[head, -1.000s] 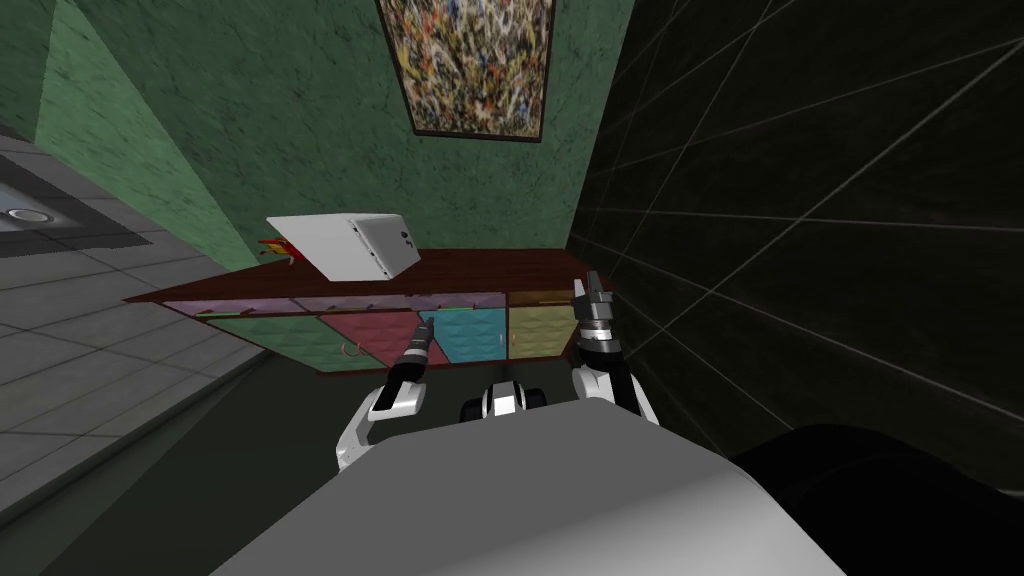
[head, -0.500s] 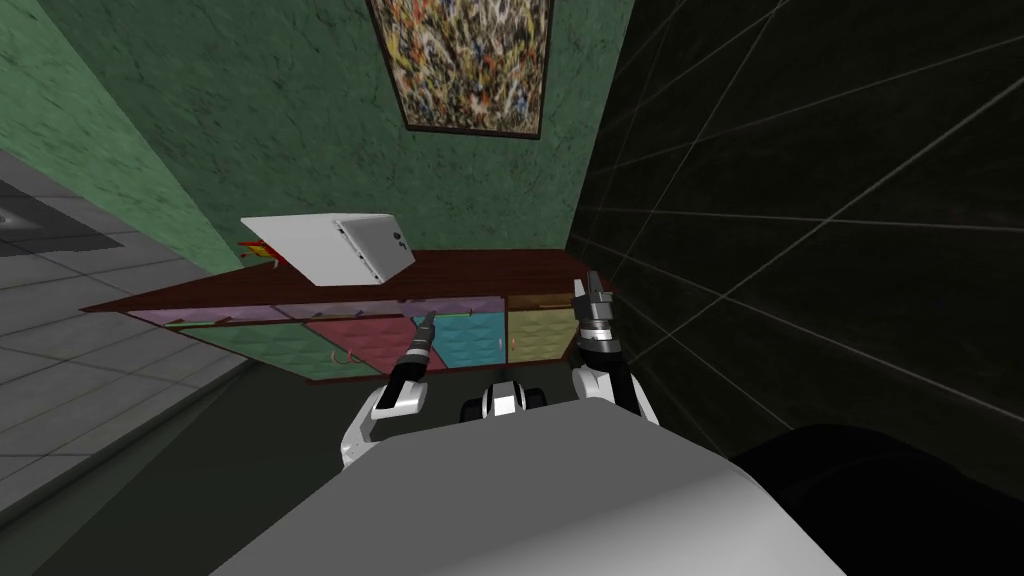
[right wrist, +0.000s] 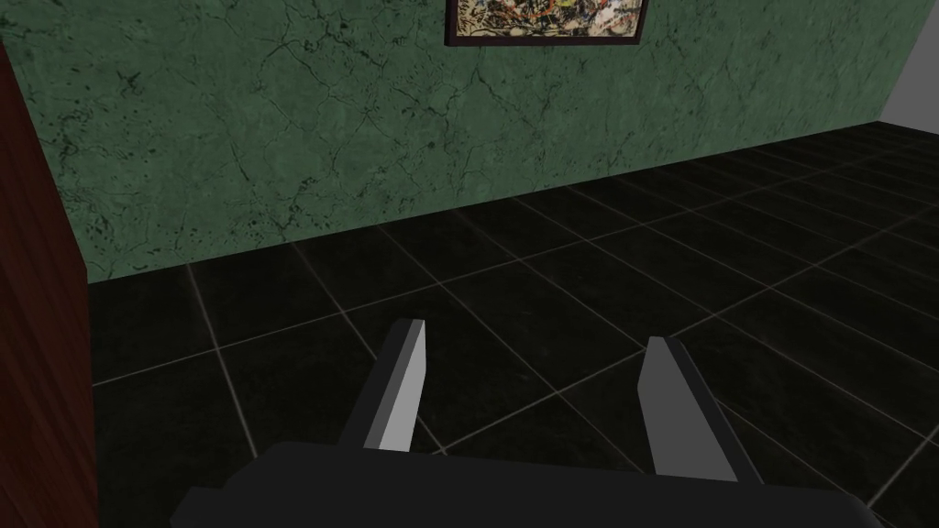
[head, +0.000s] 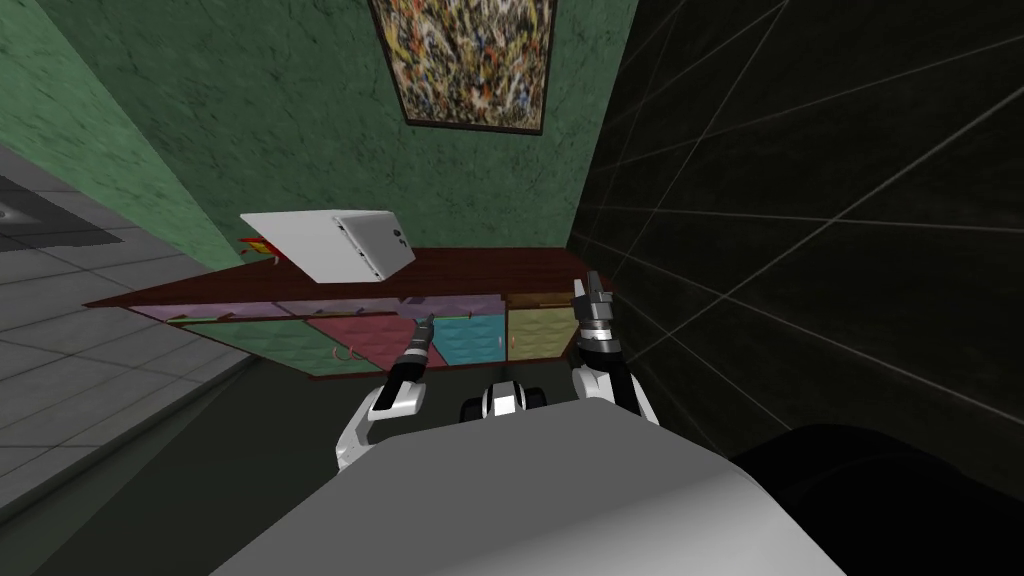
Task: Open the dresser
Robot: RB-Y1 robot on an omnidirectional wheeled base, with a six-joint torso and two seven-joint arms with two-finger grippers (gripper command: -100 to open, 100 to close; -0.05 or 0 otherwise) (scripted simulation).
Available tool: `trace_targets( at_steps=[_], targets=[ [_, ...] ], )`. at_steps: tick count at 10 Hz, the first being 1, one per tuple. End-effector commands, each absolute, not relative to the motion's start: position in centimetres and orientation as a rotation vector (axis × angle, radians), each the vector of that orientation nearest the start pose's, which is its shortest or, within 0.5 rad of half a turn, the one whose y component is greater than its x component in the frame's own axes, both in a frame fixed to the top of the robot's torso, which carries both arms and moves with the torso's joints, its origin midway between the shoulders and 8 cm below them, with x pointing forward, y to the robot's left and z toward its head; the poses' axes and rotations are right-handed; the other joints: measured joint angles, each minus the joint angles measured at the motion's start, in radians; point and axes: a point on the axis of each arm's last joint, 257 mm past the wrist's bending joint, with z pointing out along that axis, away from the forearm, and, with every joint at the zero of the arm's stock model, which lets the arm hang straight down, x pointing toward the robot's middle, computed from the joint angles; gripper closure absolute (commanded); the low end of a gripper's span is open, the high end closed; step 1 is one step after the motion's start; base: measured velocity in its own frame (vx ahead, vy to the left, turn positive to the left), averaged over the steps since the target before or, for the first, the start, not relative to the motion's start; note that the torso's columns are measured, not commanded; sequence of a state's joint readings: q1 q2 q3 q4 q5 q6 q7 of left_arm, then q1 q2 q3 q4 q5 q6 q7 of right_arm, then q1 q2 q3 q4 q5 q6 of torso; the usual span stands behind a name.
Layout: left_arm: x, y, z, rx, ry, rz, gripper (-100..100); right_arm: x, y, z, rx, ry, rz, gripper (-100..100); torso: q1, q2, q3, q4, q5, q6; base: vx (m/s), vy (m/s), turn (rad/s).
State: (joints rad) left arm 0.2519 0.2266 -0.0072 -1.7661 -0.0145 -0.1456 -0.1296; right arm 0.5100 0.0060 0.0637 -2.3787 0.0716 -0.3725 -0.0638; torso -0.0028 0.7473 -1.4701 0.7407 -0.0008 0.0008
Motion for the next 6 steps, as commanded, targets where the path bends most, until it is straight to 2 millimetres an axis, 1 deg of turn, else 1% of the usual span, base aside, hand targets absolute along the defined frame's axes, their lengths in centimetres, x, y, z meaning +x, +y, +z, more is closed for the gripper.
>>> trace_targets(
  at_steps=[1, 2, 3, 6],
  targets=[
    [46.7, 29.4, -20.4, -0.871, 1.289, -0.967, 100, 34.8, -25.3, 4.0, 0.684, 0.656, 1.363, 0, -0.002, -0.003, -0.002, 0.0, -0.001, 0.001, -0.221, 0.011, 0.026],
    [46.7, 29.7, -20.8, -0.878, 1.292, -0.96, 100, 34.8, -25.3, 4.0, 0.684, 0.656, 1.363, 0, -0.001, -0.004, -0.003, 0.0, -0.001, 0.001, -0.111, 0.01, 0.004],
    [46.4, 29.9, -20.2, -0.887, 1.298, -0.957, -100, 34.8, -25.3, 4.0, 0.684, 0.656, 1.363, 0, -0.001, -0.011, -0.007, 0.0, -0.002, 0.0, -0.015, -0.001, 0.006],
    [46.0, 30.0, -18.6, -0.888, 1.298, -0.959, -100, 34.8, -25.3, 4.0, 0.684, 0.656, 1.363, 0, 0.003, -0.013, -0.009, -0.003, 0.001, -0.001, 0.023, -0.002, 0.007]
  ],
)
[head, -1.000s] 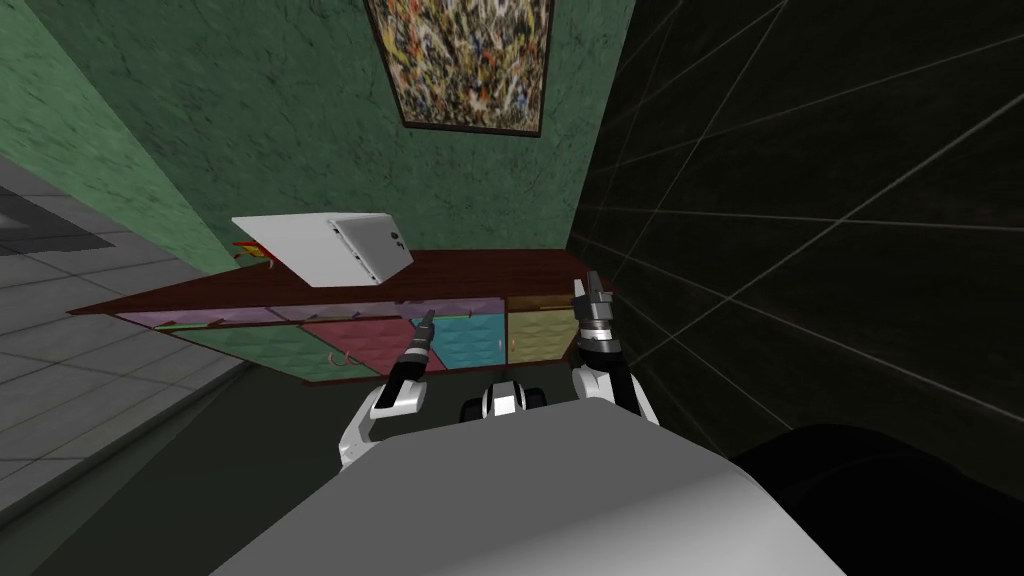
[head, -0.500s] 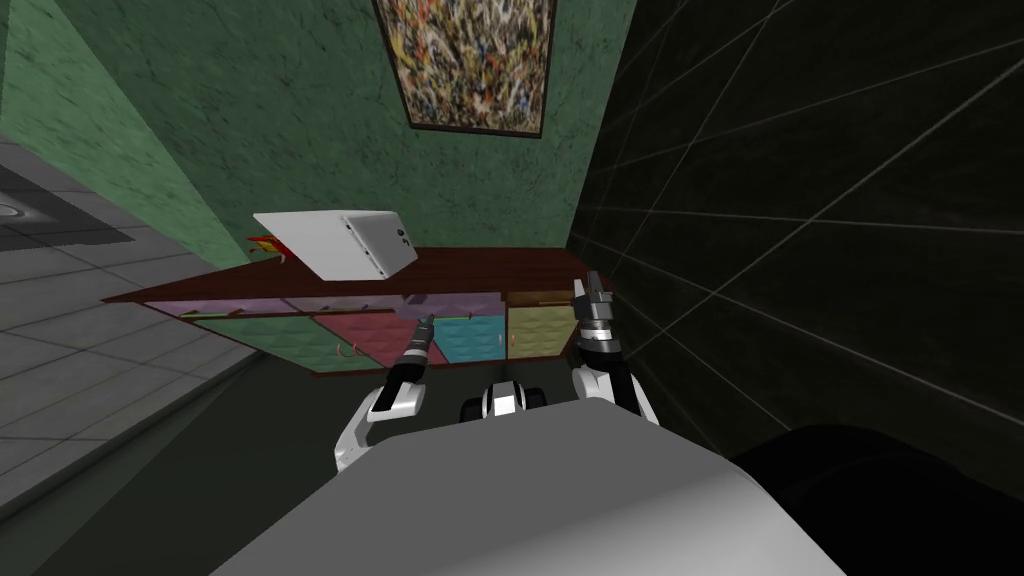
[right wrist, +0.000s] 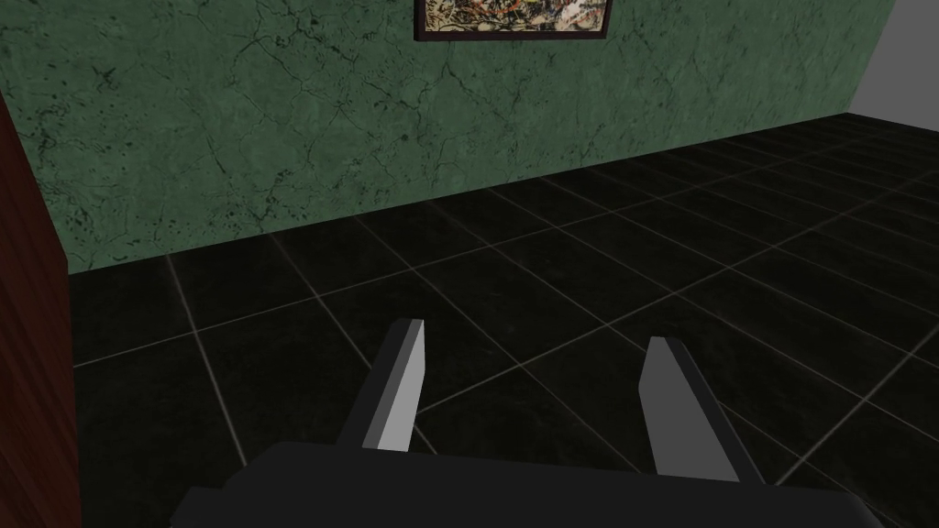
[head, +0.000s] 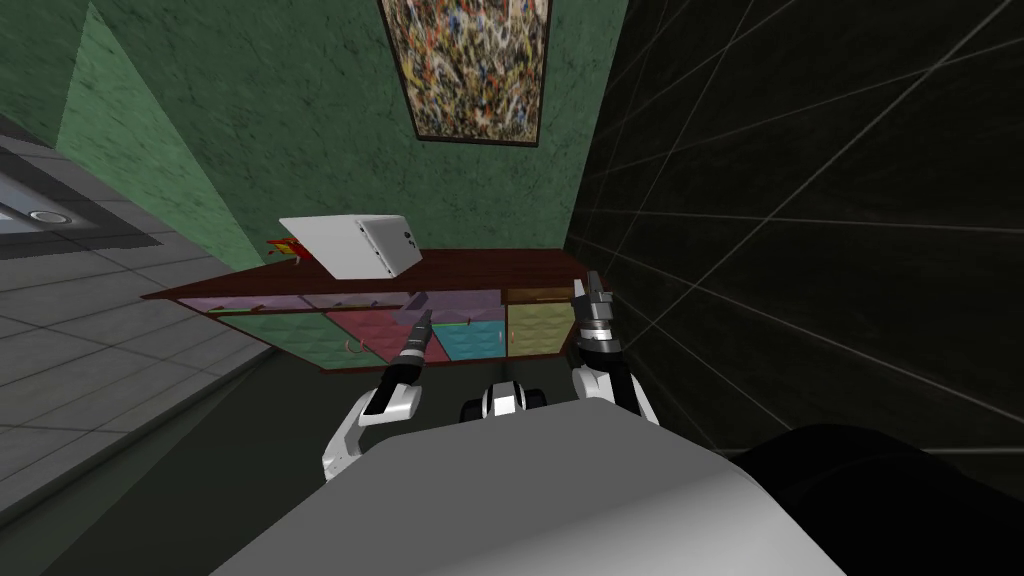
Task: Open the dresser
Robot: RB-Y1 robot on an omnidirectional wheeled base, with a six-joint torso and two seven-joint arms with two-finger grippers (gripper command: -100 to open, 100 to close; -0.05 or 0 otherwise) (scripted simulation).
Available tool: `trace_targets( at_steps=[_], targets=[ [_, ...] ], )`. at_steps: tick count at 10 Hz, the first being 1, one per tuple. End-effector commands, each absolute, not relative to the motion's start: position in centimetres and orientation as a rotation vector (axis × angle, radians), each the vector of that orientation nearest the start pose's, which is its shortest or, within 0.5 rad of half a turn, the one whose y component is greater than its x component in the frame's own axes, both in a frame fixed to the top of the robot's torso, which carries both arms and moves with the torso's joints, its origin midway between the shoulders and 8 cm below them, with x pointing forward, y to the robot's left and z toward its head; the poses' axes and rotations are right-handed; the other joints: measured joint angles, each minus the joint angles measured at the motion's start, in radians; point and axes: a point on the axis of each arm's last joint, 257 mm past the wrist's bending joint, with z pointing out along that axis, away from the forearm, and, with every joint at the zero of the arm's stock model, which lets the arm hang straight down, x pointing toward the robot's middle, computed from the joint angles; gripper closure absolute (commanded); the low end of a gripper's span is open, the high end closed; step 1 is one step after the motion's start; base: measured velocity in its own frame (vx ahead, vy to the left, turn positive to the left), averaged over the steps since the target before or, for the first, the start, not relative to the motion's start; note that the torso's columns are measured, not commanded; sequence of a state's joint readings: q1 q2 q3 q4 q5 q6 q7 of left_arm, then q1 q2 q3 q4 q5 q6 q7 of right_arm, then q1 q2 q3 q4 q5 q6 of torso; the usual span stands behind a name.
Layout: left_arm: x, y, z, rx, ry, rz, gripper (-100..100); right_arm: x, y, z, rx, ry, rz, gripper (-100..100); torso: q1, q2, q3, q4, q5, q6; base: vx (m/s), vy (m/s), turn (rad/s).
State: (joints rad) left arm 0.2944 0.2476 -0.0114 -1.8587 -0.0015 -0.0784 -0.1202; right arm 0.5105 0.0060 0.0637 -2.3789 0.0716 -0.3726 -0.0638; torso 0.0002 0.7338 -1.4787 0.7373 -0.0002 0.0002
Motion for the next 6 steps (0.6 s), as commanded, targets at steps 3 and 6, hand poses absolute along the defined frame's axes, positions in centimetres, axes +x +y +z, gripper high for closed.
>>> trace_targets(
  at_steps=[3, 6],
  targets=[
    [45.6, 30.0, -17.0, -0.889, 1.298, -0.962, -100, 34.8, -25.3, 4.0, 0.684, 0.656, 1.363, 0, 0.0, 0.005, 0.004, 0.001, 0.0, 0.0, 0.021, -0.001, 0.004],
    [45.2, 30.0, -16.7, -0.895, 1.306, -0.961, -100, 34.8, -25.3, 4.0, 0.684, 0.656, 1.363, 0, -0.001, 0.007, 0.004, 0.004, -0.002, -0.001, 0.01, -0.003, 0.0]
  ],
)
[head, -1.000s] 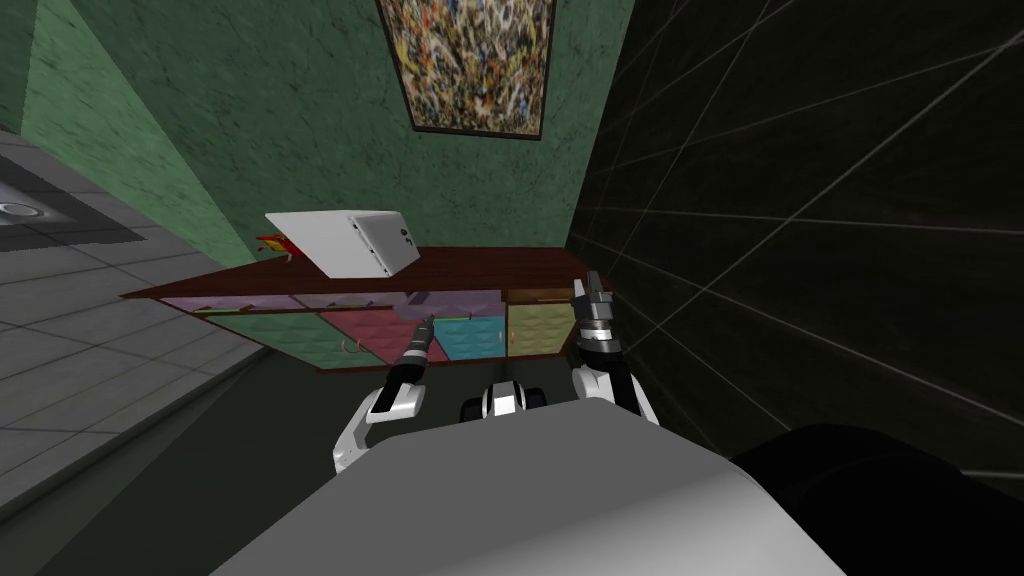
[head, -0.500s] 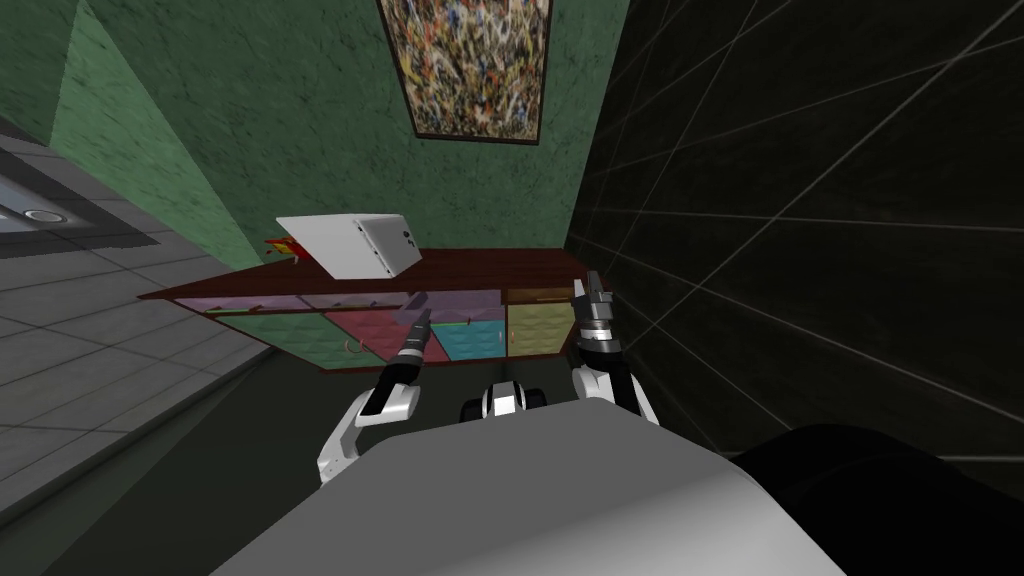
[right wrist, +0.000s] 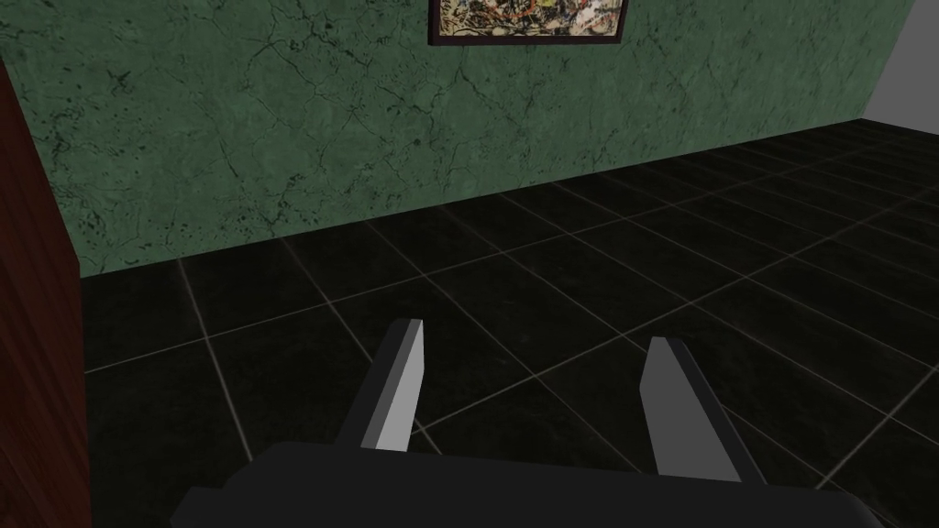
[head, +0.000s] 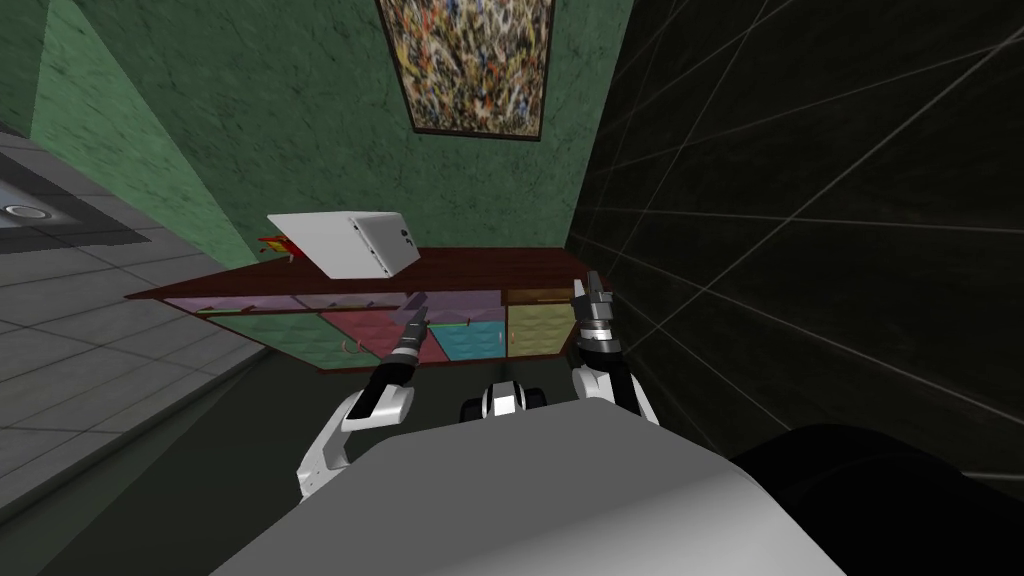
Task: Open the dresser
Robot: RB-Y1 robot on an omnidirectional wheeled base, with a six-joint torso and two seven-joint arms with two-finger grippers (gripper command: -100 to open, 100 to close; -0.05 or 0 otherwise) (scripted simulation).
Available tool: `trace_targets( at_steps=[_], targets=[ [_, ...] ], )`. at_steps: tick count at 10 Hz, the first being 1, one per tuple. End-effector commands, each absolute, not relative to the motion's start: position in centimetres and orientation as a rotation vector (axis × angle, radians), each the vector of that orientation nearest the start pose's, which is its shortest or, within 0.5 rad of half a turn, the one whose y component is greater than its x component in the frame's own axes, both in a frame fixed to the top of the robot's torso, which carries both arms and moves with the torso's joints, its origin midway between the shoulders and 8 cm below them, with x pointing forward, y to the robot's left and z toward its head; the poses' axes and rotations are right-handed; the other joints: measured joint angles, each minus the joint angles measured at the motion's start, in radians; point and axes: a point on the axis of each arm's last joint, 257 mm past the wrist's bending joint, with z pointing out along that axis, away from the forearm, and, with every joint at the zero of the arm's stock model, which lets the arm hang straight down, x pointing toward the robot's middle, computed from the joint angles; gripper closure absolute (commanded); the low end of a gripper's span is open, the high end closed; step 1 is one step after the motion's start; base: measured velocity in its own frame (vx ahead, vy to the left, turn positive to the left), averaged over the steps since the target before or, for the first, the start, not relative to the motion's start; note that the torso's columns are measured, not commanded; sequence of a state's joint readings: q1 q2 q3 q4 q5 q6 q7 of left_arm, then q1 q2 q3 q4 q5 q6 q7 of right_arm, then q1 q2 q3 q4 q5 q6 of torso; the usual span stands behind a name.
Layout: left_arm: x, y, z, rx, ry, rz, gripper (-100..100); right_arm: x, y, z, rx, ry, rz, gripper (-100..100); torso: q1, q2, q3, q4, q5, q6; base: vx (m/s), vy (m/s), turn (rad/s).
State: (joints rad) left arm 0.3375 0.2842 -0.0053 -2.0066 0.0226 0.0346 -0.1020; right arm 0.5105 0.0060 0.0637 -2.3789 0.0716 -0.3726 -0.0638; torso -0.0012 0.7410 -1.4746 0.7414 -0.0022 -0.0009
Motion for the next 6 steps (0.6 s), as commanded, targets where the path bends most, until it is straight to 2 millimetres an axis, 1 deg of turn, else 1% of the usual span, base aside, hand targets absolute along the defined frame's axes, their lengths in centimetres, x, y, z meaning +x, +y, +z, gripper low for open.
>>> trace_targets(
  at_steps=[1, 6],
  targets=[
    [45.23, 30.05, -16.74, -0.898, 1.308, -0.96, 0, 34.76, -25.34, 4.02, 0.684, 0.656, 1.363, 0, 0.0, 0.0, 0.001, -0.001, 0.001, 0.001, 0.0, 0.0, 0.0],
    [45.18, 30.12, -17.06, -0.904, 1.313, -0.956, 0, 34.76, -25.34, 4.02, 0.684, 0.656, 1.363, 0, 0.001, -0.002, -0.001, -0.003, 0.002, 0.001, 0.0, 0.0, 0.0]
  ],
)
